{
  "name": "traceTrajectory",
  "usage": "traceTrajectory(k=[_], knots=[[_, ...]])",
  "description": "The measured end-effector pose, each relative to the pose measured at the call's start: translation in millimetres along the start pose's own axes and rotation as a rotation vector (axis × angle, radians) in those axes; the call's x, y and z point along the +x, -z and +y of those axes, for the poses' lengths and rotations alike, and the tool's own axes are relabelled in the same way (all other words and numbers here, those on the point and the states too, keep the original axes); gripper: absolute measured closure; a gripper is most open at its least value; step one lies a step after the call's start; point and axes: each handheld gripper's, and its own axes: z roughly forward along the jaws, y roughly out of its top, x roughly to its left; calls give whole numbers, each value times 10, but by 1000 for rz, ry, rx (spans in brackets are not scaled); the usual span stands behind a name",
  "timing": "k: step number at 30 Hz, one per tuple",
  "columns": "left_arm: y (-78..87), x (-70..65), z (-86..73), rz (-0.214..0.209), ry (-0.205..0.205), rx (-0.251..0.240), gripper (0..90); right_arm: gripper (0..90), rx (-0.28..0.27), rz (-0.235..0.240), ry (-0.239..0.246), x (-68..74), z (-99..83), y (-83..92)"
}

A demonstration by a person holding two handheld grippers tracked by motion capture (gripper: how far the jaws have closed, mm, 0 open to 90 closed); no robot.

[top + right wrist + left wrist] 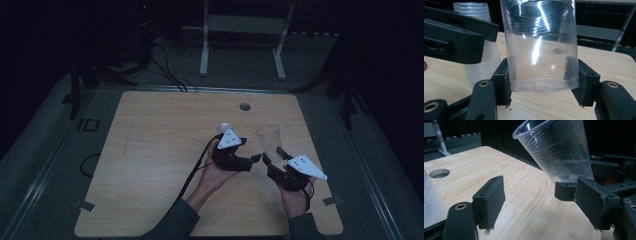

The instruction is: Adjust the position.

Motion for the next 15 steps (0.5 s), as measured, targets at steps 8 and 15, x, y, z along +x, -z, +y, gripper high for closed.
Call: traceTrajectory(k=[8, 15], knots=[[-18, -17, 46, -12, 27, -20, 218, 423, -22, -9, 23, 53, -25, 2], [-49, -39, 76, -20, 48, -39, 207, 422, -46, -15, 12, 90, -57, -5]])
